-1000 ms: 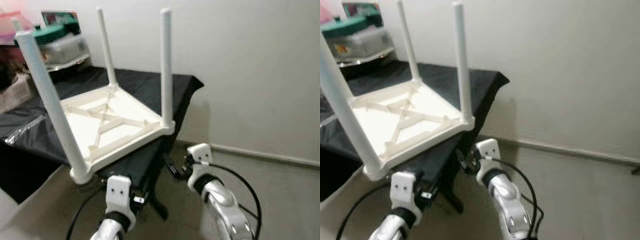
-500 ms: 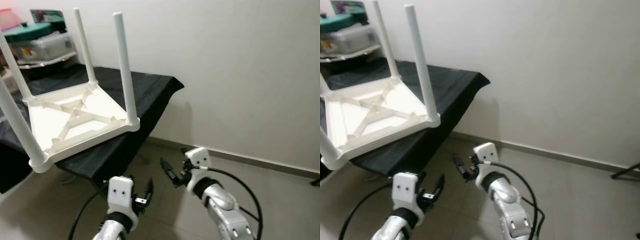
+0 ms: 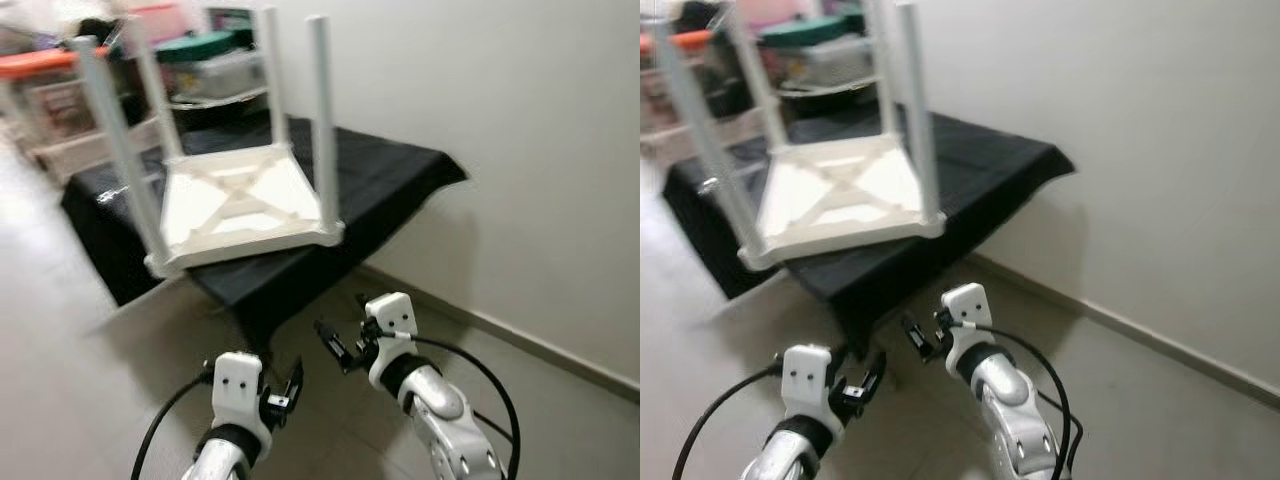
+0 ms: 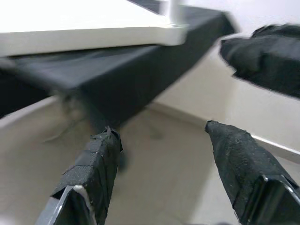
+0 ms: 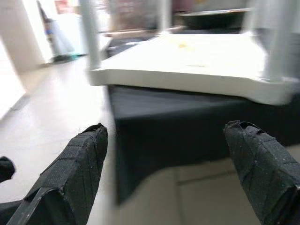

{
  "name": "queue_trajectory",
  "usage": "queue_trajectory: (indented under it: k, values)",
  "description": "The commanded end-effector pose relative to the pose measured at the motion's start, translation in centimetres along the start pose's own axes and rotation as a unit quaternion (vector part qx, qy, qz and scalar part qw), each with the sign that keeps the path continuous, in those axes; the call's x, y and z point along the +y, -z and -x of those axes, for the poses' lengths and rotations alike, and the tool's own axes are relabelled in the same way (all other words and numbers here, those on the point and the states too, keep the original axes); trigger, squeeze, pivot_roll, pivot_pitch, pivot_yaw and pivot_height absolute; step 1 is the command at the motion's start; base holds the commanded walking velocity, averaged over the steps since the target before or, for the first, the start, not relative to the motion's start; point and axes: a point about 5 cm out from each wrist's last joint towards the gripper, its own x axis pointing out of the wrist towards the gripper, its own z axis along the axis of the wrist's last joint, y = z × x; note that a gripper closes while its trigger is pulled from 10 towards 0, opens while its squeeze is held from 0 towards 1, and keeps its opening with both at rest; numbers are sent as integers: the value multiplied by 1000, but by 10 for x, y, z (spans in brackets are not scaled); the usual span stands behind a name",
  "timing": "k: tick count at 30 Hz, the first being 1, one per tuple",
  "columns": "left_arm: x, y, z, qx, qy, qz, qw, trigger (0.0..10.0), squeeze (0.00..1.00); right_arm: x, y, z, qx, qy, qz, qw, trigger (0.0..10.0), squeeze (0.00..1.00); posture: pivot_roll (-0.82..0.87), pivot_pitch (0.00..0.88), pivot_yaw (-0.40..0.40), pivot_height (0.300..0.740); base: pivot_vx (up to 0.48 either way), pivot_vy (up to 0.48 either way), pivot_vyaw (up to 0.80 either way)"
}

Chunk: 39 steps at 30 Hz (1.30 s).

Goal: Building children table

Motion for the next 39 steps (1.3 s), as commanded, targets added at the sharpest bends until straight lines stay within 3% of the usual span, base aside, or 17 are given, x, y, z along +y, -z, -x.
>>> queue_trajectory:
  k: [1,31,39]
  values:
    - [2,1,0,5,-4,3,1000,10000,0,2,-2,-1,-2,-6,-2,1000,10000,0,-35,0,9,740,0,0,800]
    - [3,1,1,5,-23,23,999,10000,0,2,0,1,1,-21,0,1000,10000,0,-24,0,-11,740,30,-29,800]
    - [2,4,1,10,-22,23,999,10000,0,-2,2,2,8,-12,-15,1000,10000,0,-28,0,-14,740,355,-320,0]
